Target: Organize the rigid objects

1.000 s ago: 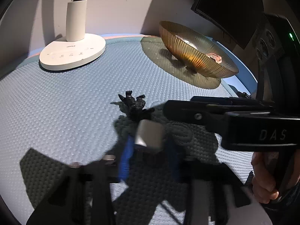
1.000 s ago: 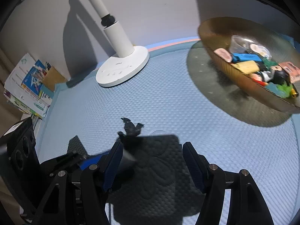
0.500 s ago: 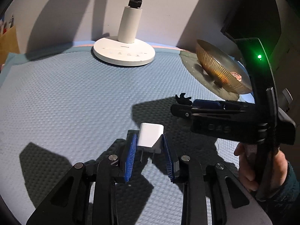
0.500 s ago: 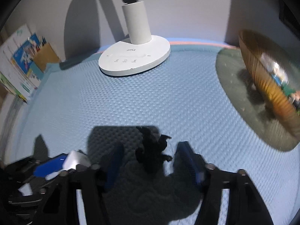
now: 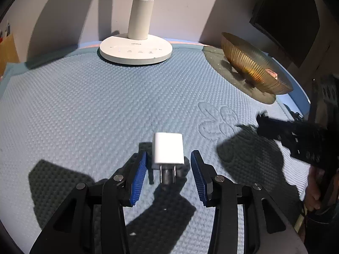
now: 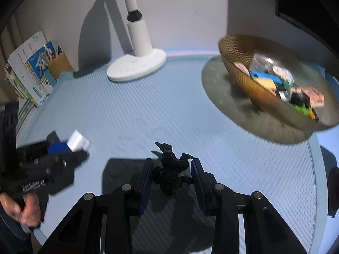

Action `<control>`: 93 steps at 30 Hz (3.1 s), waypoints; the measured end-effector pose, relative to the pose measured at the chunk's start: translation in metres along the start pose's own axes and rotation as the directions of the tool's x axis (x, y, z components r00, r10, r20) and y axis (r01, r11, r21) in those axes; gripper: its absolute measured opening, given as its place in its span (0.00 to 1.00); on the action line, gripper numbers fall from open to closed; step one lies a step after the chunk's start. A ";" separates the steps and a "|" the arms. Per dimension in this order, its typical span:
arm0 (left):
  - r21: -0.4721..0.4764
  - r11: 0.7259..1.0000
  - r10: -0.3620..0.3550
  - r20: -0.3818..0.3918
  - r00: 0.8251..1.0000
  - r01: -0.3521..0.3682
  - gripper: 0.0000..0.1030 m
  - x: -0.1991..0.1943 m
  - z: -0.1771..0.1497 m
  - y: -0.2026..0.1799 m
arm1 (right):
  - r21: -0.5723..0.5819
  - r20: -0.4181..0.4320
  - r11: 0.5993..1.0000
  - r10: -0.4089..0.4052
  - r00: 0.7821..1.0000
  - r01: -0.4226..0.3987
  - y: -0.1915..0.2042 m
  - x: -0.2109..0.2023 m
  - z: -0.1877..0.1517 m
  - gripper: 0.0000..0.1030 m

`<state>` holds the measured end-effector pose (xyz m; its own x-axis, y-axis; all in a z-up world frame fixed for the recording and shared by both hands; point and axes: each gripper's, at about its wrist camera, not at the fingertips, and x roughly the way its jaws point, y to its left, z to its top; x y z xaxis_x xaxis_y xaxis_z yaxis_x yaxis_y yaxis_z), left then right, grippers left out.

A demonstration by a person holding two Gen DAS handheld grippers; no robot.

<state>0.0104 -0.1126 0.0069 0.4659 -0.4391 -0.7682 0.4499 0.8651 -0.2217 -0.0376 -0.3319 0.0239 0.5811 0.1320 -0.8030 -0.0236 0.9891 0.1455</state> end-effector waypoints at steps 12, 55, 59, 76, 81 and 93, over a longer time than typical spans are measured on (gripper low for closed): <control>0.010 0.998 0.065 0.023 0.998 -0.065 0.24 0.003 0.001 -0.012 | 0.040 0.002 0.997 0.060 0.998 -0.060 -0.011 -0.006 -0.028 0.57; 0.235 0.958 -0.186 0.066 0.980 0.166 0.26 0.080 0.201 -0.192 | 0.400 0.126 0.911 -0.158 0.979 0.096 -0.197 -0.056 0.123 0.33; 0.214 0.966 -0.173 0.121 0.977 0.145 0.56 0.064 0.204 -0.189 | 0.402 0.153 0.914 -0.133 0.979 0.062 -0.196 -0.060 0.126 0.35; 0.007 1.000 0.009 0.263 0.965 -0.011 0.71 -0.077 0.110 -0.055 | 0.295 0.239 0.956 -0.071 0.968 -0.002 -0.090 -0.116 0.091 0.61; -0.075 0.996 0.069 0.265 0.962 -0.051 0.71 -0.107 0.072 -0.013 | 0.180 0.197 0.983 0.012 0.980 -0.049 -0.015 -0.105 0.083 0.61; -0.097 0.971 0.225 0.087 0.970 -0.217 0.83 -0.077 0.009 0.022 | 0.008 0.120 1.000 -0.027 0.992 0.026 0.088 -0.050 0.058 0.69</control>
<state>-0.0087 -0.0625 0.0663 0.6199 -0.2526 -0.7429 0.2622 0.9590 -0.1073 -0.0212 -0.2556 0.1101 0.6747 0.0963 -0.7318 -0.0014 0.9916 0.1292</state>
